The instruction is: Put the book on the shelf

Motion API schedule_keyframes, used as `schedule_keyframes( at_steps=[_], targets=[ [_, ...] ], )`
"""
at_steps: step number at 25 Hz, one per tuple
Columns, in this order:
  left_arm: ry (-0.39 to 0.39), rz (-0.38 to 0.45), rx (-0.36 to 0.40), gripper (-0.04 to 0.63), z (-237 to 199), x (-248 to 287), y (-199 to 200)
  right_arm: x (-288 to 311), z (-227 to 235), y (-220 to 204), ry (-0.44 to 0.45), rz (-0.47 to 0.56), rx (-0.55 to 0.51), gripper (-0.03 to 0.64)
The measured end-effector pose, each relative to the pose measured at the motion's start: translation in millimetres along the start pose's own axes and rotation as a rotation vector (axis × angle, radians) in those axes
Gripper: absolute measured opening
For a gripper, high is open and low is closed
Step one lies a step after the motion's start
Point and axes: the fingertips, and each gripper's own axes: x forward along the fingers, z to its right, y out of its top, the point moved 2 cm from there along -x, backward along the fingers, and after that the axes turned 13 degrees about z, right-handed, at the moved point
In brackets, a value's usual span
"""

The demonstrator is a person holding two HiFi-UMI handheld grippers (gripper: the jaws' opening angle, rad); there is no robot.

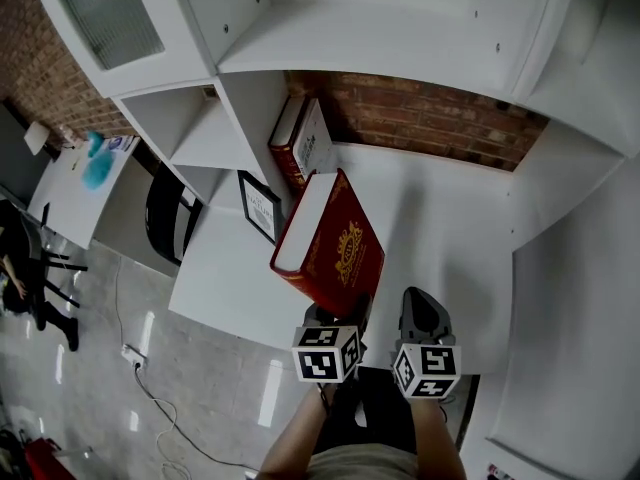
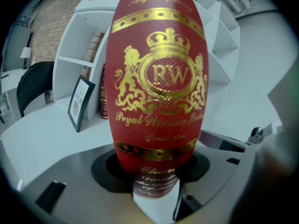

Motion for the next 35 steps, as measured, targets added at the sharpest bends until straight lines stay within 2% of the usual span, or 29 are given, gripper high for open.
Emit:
schedule_keyframes(
  at_steps=[8, 18, 27, 35],
  targets=[
    [0.026, 0.007, -0.005, 0.242, 10, 49, 15, 39, 39, 6, 0.020, -0.012, 0.004, 0.017],
    [0.069, 0.010, 0.000, 0.242, 8, 83, 18, 68, 63, 6, 0.061, -0.016, 0.015, 0.017],
    [0.081, -0.012, 0.011, 0.242, -4, 102, 19, 84, 62, -7, 0.070, -0.051, 0.021, 0.016],
    [0.065, -0.050, 0.030, 0.242, -23, 130, 19, 108, 60, -11, 0.032, -0.061, 0.030, 0.017]
  ],
)
